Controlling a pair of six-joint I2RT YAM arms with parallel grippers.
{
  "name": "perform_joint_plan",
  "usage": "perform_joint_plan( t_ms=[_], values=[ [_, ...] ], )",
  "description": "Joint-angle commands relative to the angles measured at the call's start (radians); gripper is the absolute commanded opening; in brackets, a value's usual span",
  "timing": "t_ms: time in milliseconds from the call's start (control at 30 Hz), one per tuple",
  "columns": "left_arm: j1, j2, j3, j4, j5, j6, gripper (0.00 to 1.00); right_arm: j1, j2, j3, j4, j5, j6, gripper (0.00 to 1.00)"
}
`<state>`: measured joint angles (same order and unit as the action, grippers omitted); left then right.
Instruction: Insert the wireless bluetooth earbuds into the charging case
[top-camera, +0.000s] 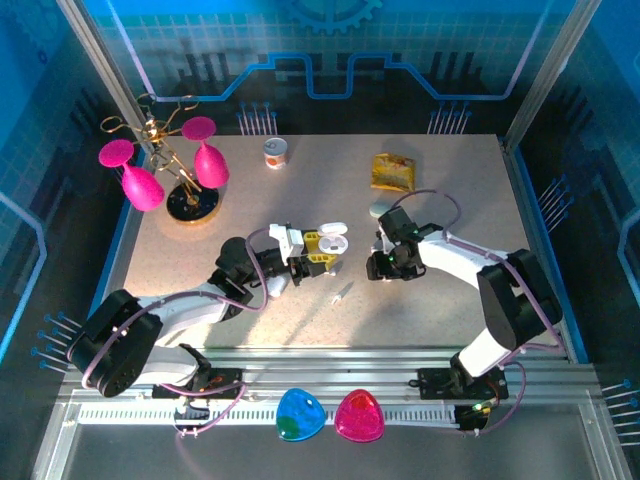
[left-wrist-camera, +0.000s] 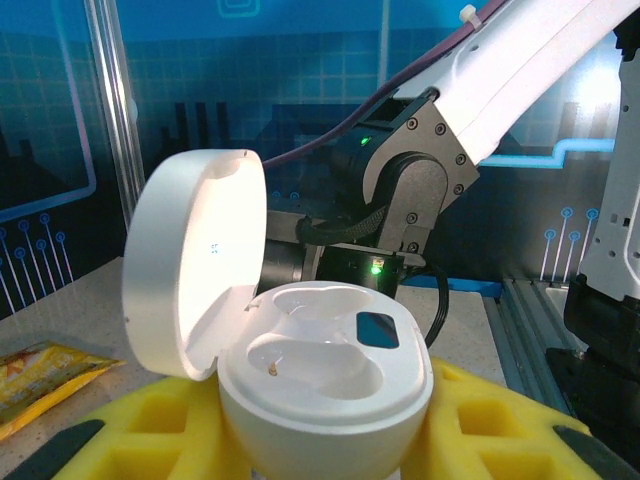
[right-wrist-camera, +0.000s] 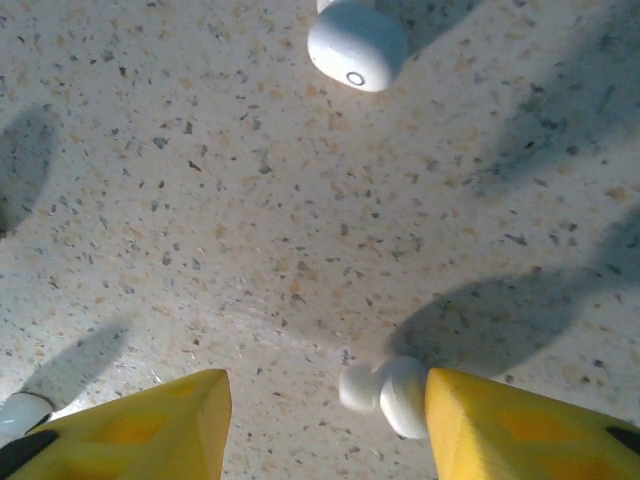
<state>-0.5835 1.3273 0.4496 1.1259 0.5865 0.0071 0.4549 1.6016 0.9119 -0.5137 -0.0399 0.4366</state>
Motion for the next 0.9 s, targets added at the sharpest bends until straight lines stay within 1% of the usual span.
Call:
perform_joint_plan(
  t_ms=[0, 133, 267, 300, 400, 500, 567, 667, 733, 867],
  values=[
    [0.01, -0.03, -0.019, 0.006, -0.016, 0.024, 0.25, -0.007, 0.005, -0.005, 0.051, -0.089, -0.017, 0.53],
    [0.009, -0.019, -0.015, 0.009, -0.01, 0.021, 0.25, -0.004, -0.012, -0.026, 0.093, -0.176, -0.047, 0.54],
    [0.009, -0.01, -0.008, 0.014, -0.007, 0.019, 0.25, 0.006, -0.015, -0.018, 0.061, -0.218, -0.088, 0.53],
    [0.009, -0.009, -0.006, 0.015, -0.006, 0.018, 0.24, 0.008, -0.022, -0.016, 0.054, -0.216, -0.094, 0.53],
    [0.01, -0.007, -0.004, 0.018, -0.006, 0.016, 0.25, 0.001, -0.056, -0.026, 0.06, -0.149, -0.088, 0.53],
    [0.01, -0.002, -0.005, 0.024, -0.003, 0.013, 0.24, -0.02, -0.067, -0.027, 0.066, -0.091, -0.06, 0.57],
    [0.01, -0.003, -0.003, 0.023, -0.003, 0.013, 0.25, -0.034, -0.054, -0.027, 0.058, -0.075, -0.047, 0.59],
    [0.008, -0.006, -0.002, 0.019, -0.004, 0.017, 0.24, -0.028, -0.015, -0.004, 0.011, -0.043, -0.061, 0.61],
    [0.01, -0.006, 0.001, 0.015, -0.002, 0.017, 0.24, -0.02, -0.005, -0.002, 0.001, -0.032, -0.073, 0.62],
    [0.008, -0.002, 0.004, 0.015, 0.001, 0.017, 0.25, -0.019, 0.016, -0.012, -0.021, -0.056, -0.082, 0.62]
  ],
)
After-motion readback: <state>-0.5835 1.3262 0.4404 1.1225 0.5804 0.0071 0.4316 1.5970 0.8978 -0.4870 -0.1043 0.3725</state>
